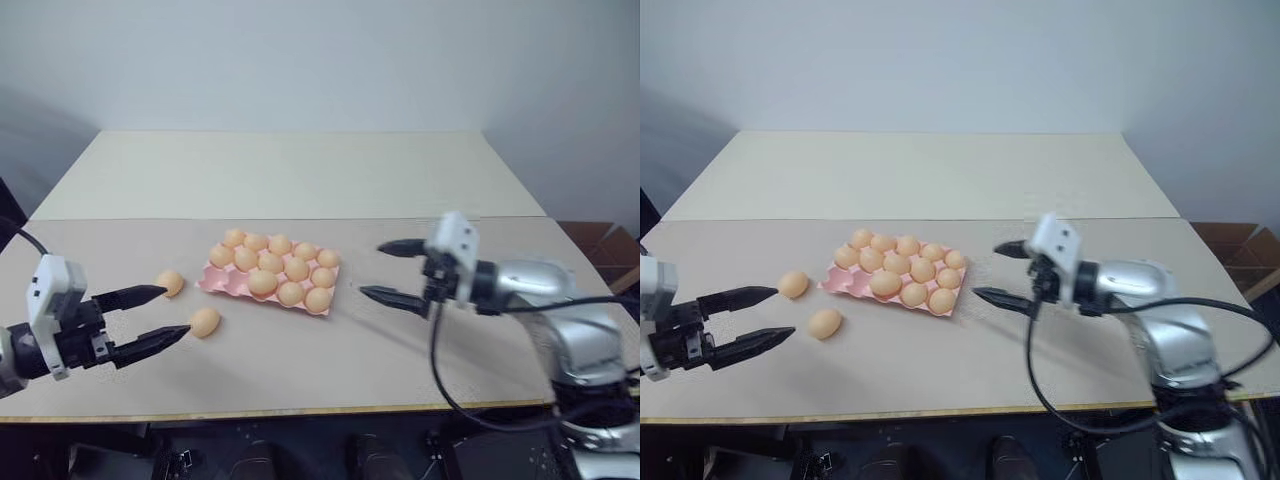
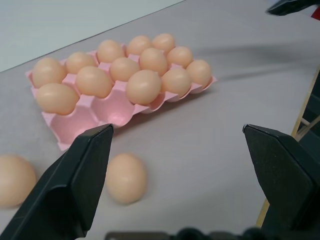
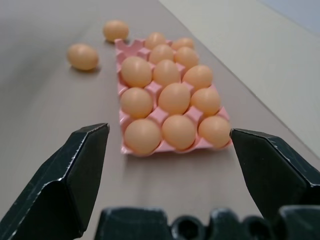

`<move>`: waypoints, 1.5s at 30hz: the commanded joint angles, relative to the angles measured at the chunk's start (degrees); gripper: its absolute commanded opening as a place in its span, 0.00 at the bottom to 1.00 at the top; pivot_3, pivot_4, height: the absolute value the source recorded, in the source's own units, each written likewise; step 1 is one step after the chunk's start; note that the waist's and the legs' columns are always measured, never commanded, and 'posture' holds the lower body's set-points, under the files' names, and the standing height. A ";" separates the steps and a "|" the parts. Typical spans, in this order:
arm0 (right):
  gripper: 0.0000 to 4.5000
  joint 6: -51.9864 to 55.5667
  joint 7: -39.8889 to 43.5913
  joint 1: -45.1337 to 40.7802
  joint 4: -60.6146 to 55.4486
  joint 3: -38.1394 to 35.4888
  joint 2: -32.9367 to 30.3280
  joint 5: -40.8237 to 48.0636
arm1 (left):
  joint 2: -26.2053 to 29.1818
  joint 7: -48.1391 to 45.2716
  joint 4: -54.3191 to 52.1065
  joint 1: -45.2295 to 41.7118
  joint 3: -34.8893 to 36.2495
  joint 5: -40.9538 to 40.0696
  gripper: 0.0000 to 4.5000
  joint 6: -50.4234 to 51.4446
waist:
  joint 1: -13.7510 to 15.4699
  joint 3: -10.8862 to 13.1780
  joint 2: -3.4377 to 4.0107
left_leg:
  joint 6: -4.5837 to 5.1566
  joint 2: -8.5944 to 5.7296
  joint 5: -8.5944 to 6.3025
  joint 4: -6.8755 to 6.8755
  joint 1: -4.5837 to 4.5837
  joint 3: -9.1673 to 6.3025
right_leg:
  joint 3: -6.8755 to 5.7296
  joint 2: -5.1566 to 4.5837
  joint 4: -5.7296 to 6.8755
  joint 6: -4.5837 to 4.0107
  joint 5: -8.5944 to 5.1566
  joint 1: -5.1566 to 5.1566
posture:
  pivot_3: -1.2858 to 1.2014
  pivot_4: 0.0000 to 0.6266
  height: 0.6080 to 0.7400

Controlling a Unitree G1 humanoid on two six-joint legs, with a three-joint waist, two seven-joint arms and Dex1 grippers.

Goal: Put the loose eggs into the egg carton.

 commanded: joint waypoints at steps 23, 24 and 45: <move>0.99 -4.72 3.42 6.61 -4.26 -4.65 -7.01 8.46 | -4.61 1.85 -8.70 10.48 7.14 -0.59 1.00 -0.21 | 0.04 0.01 -0.03 | -0.08 -0.04 -0.05 0.02 0.01 0.02 | 0.02 -0.07 -0.03 0.03 0.00 0.01 | 0.52 0.24 1.00; 0.99 -4.47 3.26 6.61 -4.70 -4.60 -7.00 8.78 | -4.66 1.54 -9.03 11.43 7.70 -0.48 1.00 -0.32 | 0.07 0.01 -0.03 | -0.07 -0.03 -0.05 0.02 0.01 0.01 | 0.01 -0.06 -0.03 0.03 -0.01 0.01 | 0.52 0.24 1.00; 0.99 -7.51 -3.22 6.83 -10.12 0.32 -2.43 7.82 | 0.89 7.16 9.39 -2.09 2.69 3.43 1.00 1.17 | 1.42 -0.01 -0.01 | -0.33 -0.01 -0.20 0.05 0.02 -0.04 | -0.06 -0.02 0.02 0.02 -0.01 0.02 | 0.52 0.24 1.00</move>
